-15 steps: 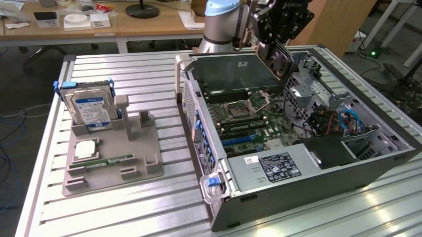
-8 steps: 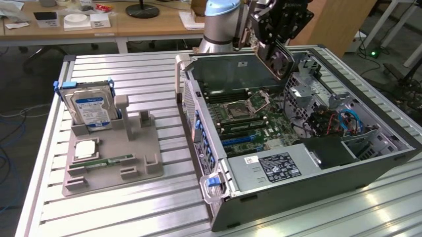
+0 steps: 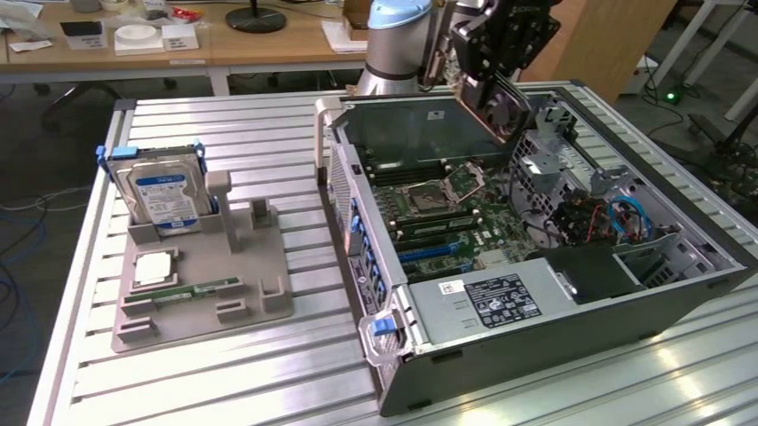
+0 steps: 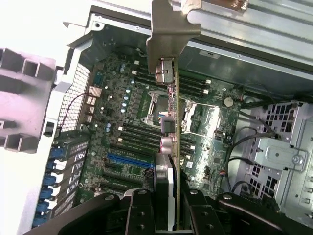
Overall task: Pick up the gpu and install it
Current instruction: 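Insert the gpu into the slot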
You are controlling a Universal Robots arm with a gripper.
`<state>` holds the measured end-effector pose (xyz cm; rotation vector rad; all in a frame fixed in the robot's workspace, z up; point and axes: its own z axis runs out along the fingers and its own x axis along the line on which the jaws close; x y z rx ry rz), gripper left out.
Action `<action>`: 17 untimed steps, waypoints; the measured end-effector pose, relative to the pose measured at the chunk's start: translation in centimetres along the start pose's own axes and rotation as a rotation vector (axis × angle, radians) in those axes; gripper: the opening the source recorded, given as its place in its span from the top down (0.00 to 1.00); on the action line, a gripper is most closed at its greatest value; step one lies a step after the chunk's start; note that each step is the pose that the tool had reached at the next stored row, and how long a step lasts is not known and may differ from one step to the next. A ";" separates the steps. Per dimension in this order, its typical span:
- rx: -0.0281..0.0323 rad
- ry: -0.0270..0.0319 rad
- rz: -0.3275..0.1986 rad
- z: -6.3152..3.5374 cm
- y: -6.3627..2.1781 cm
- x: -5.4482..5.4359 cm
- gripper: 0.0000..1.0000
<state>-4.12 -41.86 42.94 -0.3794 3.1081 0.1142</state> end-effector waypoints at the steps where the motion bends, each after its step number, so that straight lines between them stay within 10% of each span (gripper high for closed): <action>1: -0.0004 0.0013 -0.019 0.01 0.00 0.0 0.72; 17: -0.0032 0.0137 -0.191 0.00 -0.04 0.0 0.72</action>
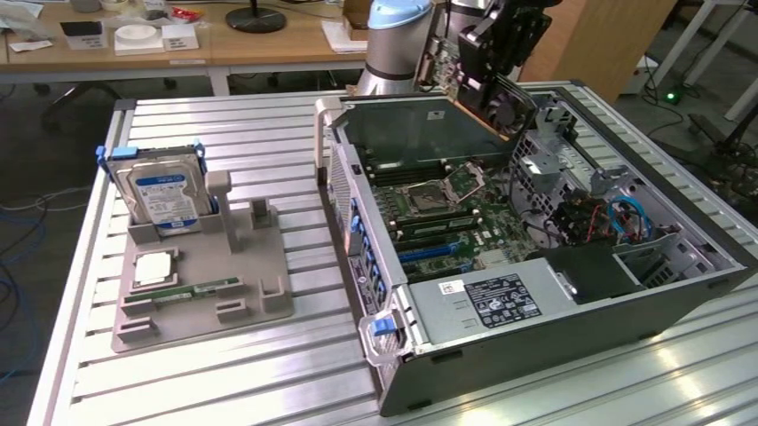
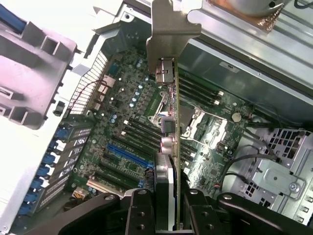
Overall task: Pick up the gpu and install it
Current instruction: 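Insert the gpu into the slot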
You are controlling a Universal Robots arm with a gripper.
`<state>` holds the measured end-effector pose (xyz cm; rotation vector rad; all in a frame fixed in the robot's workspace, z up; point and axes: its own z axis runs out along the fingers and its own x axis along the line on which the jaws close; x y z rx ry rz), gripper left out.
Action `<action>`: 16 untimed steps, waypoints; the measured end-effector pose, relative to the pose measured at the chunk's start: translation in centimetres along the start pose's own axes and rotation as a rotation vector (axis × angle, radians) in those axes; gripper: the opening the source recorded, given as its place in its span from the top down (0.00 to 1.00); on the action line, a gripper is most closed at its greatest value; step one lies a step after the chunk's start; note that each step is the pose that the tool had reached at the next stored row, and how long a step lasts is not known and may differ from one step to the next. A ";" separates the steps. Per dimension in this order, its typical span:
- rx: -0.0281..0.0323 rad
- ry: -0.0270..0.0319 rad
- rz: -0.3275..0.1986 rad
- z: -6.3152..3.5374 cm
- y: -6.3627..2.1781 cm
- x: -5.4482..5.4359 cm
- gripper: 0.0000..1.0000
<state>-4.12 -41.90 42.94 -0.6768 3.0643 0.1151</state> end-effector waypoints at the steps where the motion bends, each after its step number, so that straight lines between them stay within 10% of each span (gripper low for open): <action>1: -0.0002 0.0004 -0.006 0.00 0.00 0.0 0.72; 16: -0.0021 0.0087 -0.122 0.00 -0.02 0.0 0.72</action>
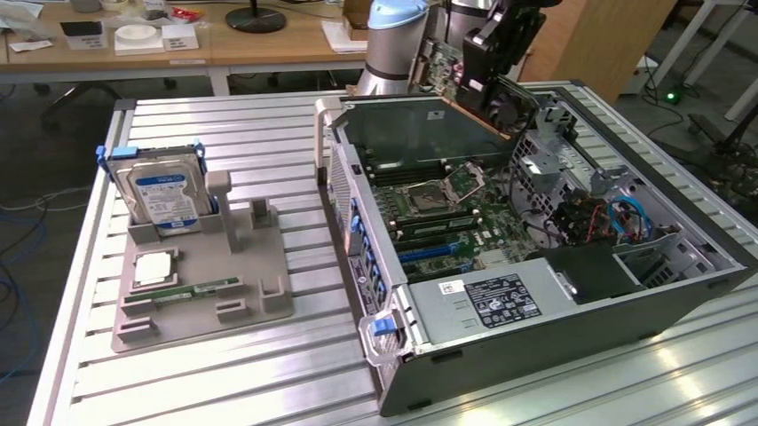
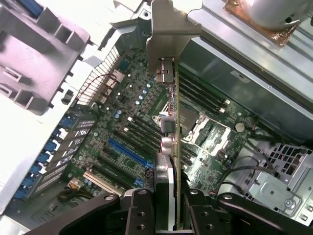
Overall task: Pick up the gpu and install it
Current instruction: 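Insert the gpu into the slot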
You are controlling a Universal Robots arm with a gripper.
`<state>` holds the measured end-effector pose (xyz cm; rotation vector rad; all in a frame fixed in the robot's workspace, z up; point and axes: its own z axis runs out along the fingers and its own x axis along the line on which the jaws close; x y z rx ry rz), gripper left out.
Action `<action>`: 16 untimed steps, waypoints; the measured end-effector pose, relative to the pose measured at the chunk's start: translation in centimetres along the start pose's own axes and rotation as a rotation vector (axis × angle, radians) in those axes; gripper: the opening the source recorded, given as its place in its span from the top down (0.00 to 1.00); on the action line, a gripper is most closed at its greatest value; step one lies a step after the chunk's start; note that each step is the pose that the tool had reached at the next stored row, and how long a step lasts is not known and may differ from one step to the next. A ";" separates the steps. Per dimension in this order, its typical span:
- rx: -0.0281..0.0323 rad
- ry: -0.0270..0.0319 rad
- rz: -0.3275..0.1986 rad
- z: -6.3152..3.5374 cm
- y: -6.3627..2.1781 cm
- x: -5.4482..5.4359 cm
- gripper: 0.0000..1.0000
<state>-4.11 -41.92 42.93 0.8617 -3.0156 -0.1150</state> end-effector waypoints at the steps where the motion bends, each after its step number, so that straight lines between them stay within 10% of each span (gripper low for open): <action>1: -0.0002 0.0004 -0.007 0.01 -0.01 0.0 0.72; 16: -0.0023 0.0093 -0.131 0.00 -0.06 0.0 0.72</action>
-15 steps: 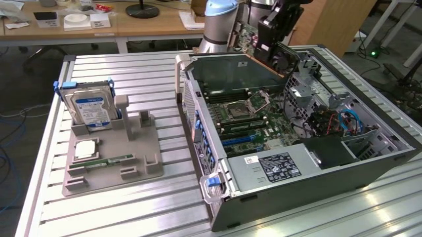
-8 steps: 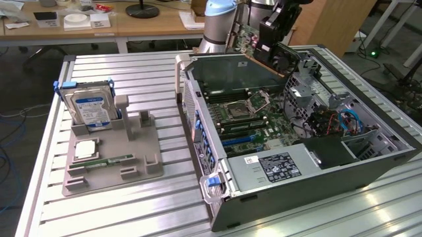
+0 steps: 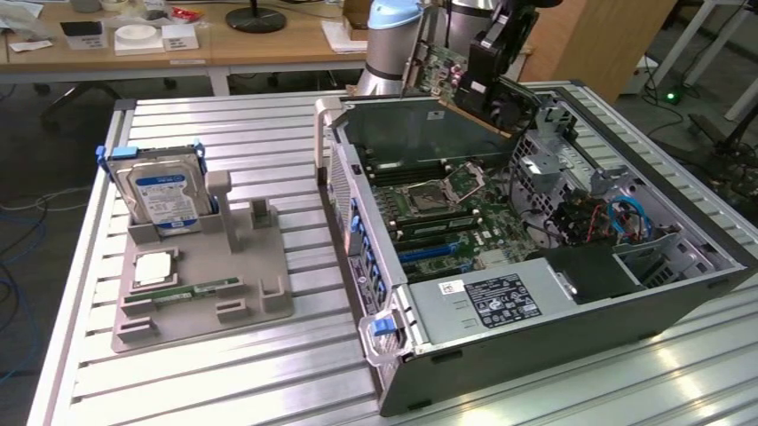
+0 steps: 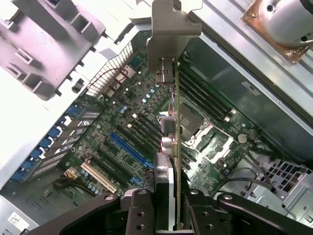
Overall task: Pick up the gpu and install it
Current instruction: 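Insert the gpu into the slot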
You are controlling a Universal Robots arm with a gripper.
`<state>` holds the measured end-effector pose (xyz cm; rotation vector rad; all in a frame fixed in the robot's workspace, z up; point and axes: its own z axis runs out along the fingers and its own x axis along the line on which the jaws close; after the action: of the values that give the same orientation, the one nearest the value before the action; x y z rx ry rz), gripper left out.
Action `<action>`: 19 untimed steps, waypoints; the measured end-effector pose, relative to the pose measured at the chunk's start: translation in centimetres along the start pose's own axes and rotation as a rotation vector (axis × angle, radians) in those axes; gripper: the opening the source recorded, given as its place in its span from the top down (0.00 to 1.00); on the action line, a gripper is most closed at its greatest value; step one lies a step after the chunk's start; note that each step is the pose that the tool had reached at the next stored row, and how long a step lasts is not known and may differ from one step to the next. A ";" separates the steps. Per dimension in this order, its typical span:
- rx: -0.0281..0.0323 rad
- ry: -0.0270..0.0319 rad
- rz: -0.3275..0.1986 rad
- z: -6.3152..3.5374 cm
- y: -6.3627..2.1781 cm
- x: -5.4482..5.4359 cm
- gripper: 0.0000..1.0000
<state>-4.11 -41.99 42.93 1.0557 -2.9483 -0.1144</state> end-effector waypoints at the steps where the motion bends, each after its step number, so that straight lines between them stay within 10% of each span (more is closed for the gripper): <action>1: -0.0001 0.0007 -0.009 0.00 0.00 0.0 0.72; 19: -0.0028 0.0118 -0.165 0.00 -0.07 0.1 0.72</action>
<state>-4.11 -42.08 42.92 1.2935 -2.8454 -0.1127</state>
